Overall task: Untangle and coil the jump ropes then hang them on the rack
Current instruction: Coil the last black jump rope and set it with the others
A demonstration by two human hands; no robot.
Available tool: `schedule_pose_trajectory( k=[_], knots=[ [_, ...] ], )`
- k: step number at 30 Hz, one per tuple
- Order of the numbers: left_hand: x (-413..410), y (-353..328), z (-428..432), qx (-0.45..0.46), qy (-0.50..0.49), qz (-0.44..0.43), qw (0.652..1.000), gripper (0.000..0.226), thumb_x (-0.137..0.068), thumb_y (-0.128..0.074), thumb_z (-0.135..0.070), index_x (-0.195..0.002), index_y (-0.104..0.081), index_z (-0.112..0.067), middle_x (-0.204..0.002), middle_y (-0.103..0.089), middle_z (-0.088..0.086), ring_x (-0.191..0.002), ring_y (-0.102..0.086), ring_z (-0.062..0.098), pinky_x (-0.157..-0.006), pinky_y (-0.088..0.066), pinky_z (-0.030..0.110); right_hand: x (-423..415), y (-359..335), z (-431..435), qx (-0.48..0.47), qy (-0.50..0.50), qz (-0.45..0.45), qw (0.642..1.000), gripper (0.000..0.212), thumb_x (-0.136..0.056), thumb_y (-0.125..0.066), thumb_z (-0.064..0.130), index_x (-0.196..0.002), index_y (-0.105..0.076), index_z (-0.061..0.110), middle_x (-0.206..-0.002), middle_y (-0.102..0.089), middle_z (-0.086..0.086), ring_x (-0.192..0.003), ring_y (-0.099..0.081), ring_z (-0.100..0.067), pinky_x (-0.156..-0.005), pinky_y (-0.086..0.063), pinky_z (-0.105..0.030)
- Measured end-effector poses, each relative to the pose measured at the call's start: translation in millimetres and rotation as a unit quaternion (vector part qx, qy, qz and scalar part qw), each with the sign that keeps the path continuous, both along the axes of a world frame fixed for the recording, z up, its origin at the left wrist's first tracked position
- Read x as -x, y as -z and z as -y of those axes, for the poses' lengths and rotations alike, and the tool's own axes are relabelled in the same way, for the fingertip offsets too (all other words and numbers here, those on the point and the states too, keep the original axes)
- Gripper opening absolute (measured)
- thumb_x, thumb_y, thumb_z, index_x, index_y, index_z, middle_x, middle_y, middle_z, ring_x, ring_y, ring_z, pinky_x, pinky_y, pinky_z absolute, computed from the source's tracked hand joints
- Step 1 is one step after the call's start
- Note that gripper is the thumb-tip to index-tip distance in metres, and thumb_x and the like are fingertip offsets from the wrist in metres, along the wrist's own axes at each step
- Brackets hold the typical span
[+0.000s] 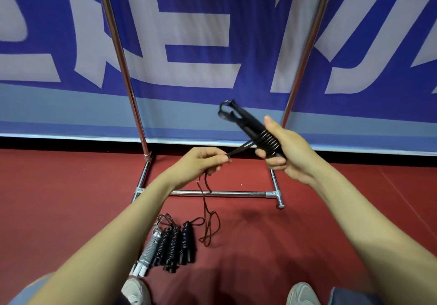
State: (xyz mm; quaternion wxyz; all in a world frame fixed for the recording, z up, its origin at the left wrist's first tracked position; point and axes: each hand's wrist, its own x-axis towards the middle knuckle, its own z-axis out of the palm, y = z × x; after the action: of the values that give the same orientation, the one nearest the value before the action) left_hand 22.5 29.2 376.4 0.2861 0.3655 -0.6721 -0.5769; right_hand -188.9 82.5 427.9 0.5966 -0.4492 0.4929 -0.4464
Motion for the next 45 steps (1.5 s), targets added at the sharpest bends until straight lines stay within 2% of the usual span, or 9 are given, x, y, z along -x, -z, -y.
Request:
schedule_pose_trajectory(
  k=[5, 11, 13, 17, 23, 28, 35, 41, 45],
  knots=[
    [-8.9, -4.0, 1.4, 0.062, -0.035, 0.041, 0.997, 0.008, -0.081, -0.071, -0.005, -0.088, -0.067, -0.003, -0.078, -0.062, 0.014, -0.069, -0.055, 0.011, -0.069, -0.046, 0.025, -9.2, -2.6, -13.6, -0.043, -0.191, -0.112, 0.974, 0.054, -0.084, -0.053, 0.049, -0.110, -0.054, 0.002, -0.065, -0.051, -0.008, -0.040, -0.024, -0.008, -0.043, -0.011, -0.022],
    [5.3, -32.5, -9.4, 0.122, 0.014, 0.158, 0.980, 0.015, -0.080, -0.076, -0.022, -0.086, -0.075, -0.009, -0.062, -0.061, -0.011, -0.050, -0.045, -0.003, -0.052, -0.033, 0.009, -5.7, 12.3, -13.0, -0.064, -0.267, -0.415, 0.867, 0.044, -0.084, -0.066, 0.049, -0.117, -0.058, 0.022, -0.069, -0.056, 0.005, -0.050, -0.043, -0.007, -0.050, -0.033, -0.020],
    [13.5, -32.3, -18.0, 0.129, -0.017, 0.144, 0.981, 0.017, -0.081, -0.076, -0.024, -0.084, -0.073, -0.008, -0.062, -0.061, -0.007, -0.048, -0.046, -0.001, -0.048, -0.033, 0.010, -7.0, 18.5, -6.4, 0.020, -0.218, -0.499, 0.838, 0.038, -0.087, -0.064, 0.048, -0.120, -0.058, 0.031, -0.080, -0.061, 0.012, -0.070, -0.056, -0.004, -0.065, -0.042, -0.020],
    [18.4, -31.4, -21.9, -0.031, -0.080, -0.006, 0.996, 0.018, -0.097, -0.056, -0.026, -0.089, -0.057, -0.009, -0.058, -0.054, -0.002, -0.041, -0.031, 0.008, -0.042, -0.027, 0.019, -8.7, 21.7, 3.3, 0.154, 0.029, -0.555, 0.817, 0.046, -0.092, -0.056, 0.048, -0.134, -0.047, 0.030, -0.114, -0.059, -0.005, -0.109, -0.055, -0.027, -0.091, -0.043, -0.037],
    [15.3, -29.0, -23.1, -0.126, 0.014, -0.035, 0.991, 0.037, -0.102, -0.041, -0.032, -0.102, -0.066, -0.005, -0.061, -0.048, -0.002, -0.055, -0.042, 0.009, -0.060, -0.044, 0.021, -11.6, 22.5, 6.8, 0.234, 0.111, -0.493, 0.830, 0.045, -0.094, -0.057, 0.038, -0.135, -0.044, 0.026, -0.113, -0.054, -0.006, -0.102, -0.055, -0.030, -0.089, -0.043, -0.042],
    [19.6, -31.4, -25.5, -0.071, 0.008, -0.050, 0.996, 0.031, -0.100, -0.047, -0.026, -0.112, -0.067, -0.006, -0.066, -0.056, -0.001, -0.053, -0.041, 0.011, -0.059, -0.042, 0.021, -5.5, 20.1, 6.9, 0.243, 0.117, -0.446, 0.853, 0.041, -0.094, -0.059, 0.028, -0.131, -0.044, 0.024, -0.109, -0.050, 0.000, -0.098, -0.051, -0.019, -0.082, -0.037, -0.031],
    [22.4, -28.1, -24.8, -0.017, 0.040, 0.001, 0.999, 0.030, -0.101, -0.045, -0.025, -0.093, -0.066, -0.006, -0.068, -0.061, 0.003, -0.055, -0.047, 0.012, -0.063, -0.044, 0.025, -8.6, 18.1, 3.9, 0.221, 0.107, -0.408, 0.879, 0.035, -0.094, -0.057, 0.028, -0.126, -0.044, 0.024, -0.092, -0.054, 0.008, -0.077, -0.050, -0.014, -0.071, -0.039, -0.031],
    [17.4, -7.5, -11.1, 0.055, -0.016, 0.068, 0.996, 0.027, -0.099, -0.051, -0.026, -0.082, -0.067, -0.012, -0.071, -0.062, -0.003, -0.063, -0.055, 0.004, -0.068, -0.044, 0.016, 0.6, 10.2, -1.2, 0.164, -0.032, -0.344, 0.924, 0.037, -0.089, -0.067, 0.033, -0.120, -0.047, 0.035, -0.087, -0.057, 0.003, -0.071, -0.050, -0.011, -0.073, -0.041, -0.030],
    [19.2, -3.9, -10.0, 0.102, -0.024, 0.106, 0.989, 0.031, -0.097, -0.054, -0.032, -0.073, -0.066, -0.015, -0.063, -0.060, -0.004, -0.057, -0.053, 0.002, -0.061, -0.040, 0.012, -2.7, 12.5, -2.7, 0.165, -0.072, -0.275, 0.944, 0.030, -0.088, -0.067, 0.032, -0.114, -0.052, 0.031, -0.072, -0.050, 0.004, -0.057, -0.041, -0.008, -0.056, -0.035, -0.022]
  ],
)
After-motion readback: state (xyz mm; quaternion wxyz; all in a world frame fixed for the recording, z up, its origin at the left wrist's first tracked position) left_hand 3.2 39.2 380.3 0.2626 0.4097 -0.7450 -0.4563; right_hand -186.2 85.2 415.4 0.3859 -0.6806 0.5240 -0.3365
